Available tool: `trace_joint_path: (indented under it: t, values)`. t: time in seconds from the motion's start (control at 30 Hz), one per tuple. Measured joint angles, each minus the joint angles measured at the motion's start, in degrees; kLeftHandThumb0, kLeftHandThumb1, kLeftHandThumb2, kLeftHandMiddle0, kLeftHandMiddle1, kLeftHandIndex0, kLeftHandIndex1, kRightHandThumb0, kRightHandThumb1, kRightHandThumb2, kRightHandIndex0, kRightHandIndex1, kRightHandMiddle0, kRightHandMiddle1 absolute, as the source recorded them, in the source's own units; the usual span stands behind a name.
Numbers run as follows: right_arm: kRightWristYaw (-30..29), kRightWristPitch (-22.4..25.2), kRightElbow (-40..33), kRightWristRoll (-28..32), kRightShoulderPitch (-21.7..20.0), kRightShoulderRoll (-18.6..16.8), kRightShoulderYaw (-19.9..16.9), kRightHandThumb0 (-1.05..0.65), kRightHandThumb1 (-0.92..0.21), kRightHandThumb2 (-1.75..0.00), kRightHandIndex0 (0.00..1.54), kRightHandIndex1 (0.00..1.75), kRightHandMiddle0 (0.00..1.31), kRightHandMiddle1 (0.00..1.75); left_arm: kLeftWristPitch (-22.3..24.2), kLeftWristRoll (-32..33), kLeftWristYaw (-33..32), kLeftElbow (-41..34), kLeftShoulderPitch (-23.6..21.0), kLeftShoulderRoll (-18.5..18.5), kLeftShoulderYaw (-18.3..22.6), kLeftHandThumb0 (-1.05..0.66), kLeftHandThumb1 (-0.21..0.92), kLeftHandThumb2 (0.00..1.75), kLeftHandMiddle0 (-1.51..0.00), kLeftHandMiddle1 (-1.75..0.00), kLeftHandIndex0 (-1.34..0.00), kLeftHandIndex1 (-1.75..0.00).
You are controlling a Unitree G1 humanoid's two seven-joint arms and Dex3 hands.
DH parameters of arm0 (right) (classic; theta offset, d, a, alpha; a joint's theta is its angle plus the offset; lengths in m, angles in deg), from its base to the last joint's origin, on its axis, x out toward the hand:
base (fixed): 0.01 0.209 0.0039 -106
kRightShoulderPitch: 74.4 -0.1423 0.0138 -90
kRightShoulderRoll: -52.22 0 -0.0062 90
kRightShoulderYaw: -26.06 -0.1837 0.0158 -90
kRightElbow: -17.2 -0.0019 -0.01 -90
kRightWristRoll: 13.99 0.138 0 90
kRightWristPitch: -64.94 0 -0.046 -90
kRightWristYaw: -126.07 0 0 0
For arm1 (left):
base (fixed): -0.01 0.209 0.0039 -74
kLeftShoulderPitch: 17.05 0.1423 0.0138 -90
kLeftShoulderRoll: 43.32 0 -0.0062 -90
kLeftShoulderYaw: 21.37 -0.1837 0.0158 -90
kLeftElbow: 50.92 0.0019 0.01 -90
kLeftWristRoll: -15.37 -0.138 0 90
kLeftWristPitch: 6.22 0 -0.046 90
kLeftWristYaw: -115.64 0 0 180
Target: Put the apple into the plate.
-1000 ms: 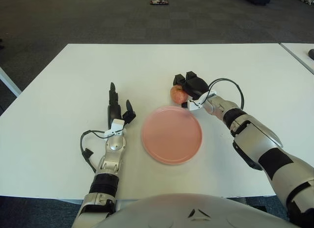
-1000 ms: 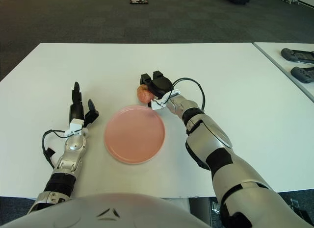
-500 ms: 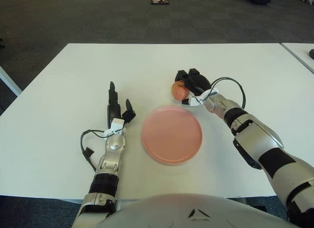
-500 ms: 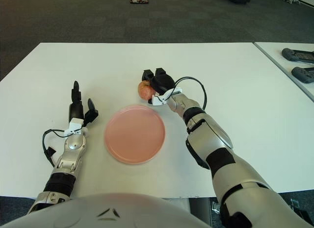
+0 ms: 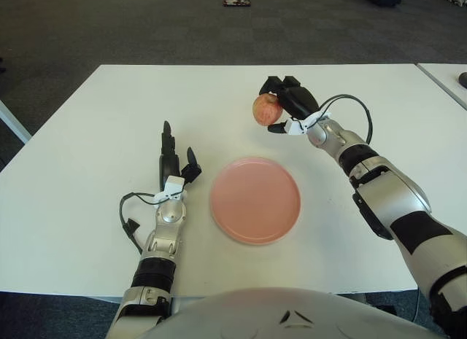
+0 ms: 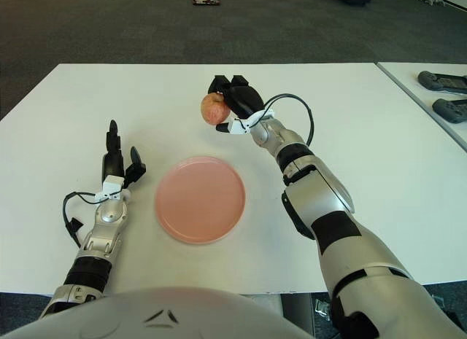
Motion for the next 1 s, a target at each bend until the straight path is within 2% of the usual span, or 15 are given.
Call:
trace_joint_path:
  t: [0.5, 0.7, 0.83, 1.0]
  values:
    - [3.5, -2.02, -5.27, 2.54, -1.52, 0.88, -3.94, -0.47, -0.29, -1.34, 1.17, 1.75, 0.62, 1.75, -0.56, 0.03, 0.03, 0.22, 0.0, -0.12, 0.11, -0.89, 0.92, 0.97, 0.0, 0.0, 0.0, -0.03]
    - [6.45, -2.81, -11.74, 4.5, -0.58, 2.04, -5.74, -0.47, -0.29, -1.35, 1.17, 1.75, 0.62, 1.75, -0.56, 0.03, 0.08, 0.1, 0.0, -0.13, 0.09, -0.9, 0.92, 0.97, 0.0, 0.0, 0.0, -0.03]
    - [9.13, -3.04, -18.73, 6.54, 1.95, 3.08, -7.17, -0.47, -0.29, -1.35, 1.17, 1.75, 0.62, 1.75, -0.55, 0.03, 0.24, -0.02, 0.01, -0.09, 0.06, -0.9, 0.92, 0.97, 0.0, 0.0, 0.0, -0.04]
    - [13.4, -3.1, -28.67, 8.69, 7.75, 4.12, -8.31, -0.47, -0.29, -1.34, 1.17, 1.75, 0.62, 1.75, -0.53, 0.03, 0.26, -0.07, 0.03, -0.14, 0.15, -0.9, 0.92, 0.97, 0.0, 0.0, 0.0, -0.04]
